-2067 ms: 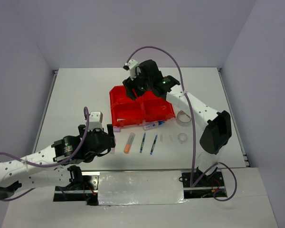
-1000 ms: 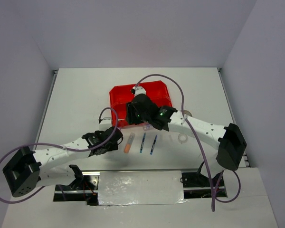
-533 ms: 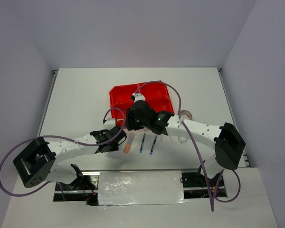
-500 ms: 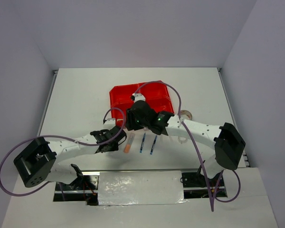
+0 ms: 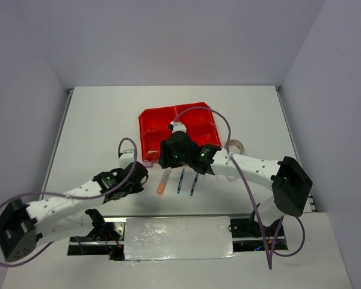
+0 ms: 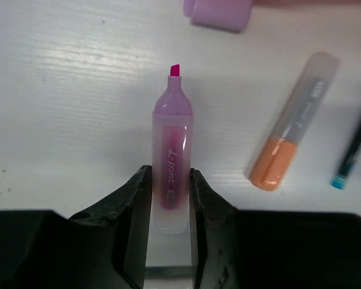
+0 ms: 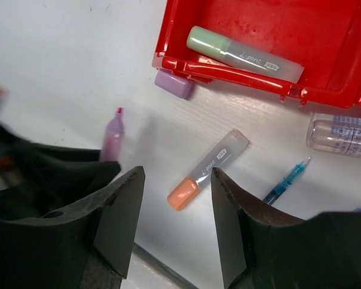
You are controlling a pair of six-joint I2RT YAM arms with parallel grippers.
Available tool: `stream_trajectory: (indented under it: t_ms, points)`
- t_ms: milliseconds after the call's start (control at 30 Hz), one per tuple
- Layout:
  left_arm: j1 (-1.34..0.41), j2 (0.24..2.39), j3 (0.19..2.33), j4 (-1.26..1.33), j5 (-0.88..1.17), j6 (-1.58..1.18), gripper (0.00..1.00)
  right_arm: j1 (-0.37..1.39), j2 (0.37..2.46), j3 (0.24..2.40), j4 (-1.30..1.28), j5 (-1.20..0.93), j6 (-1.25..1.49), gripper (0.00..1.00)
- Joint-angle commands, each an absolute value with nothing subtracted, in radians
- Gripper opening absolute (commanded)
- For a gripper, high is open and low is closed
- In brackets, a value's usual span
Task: Sort the stationery into containers
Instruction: Move the storage box to the center of the board.
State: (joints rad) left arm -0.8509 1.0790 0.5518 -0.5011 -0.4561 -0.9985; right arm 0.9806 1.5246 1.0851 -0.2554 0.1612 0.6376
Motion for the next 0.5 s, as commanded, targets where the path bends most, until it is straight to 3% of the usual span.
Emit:
stream_trajectory:
  t_ms: [0, 267, 467]
  points:
    - [-0.861, 0.881, 0.606, -0.664, -0.531, -1.055, 0.0, 1.006, 1.567, 1.115, -0.213, 0.196, 0.693, 0.58]
    - [-0.87, 0.674, 0.865, -0.902, -0.513, -0.94, 0.0, 1.026, 1.802, 1.287, -0.267, 0.276, 0.831, 0.55]
    - [-0.868, 0.623, 0.992, -0.946, -0.476, -0.803, 0.0, 1.016, 1.894, 1.341, -0.268, 0.333, 0.916, 0.45]
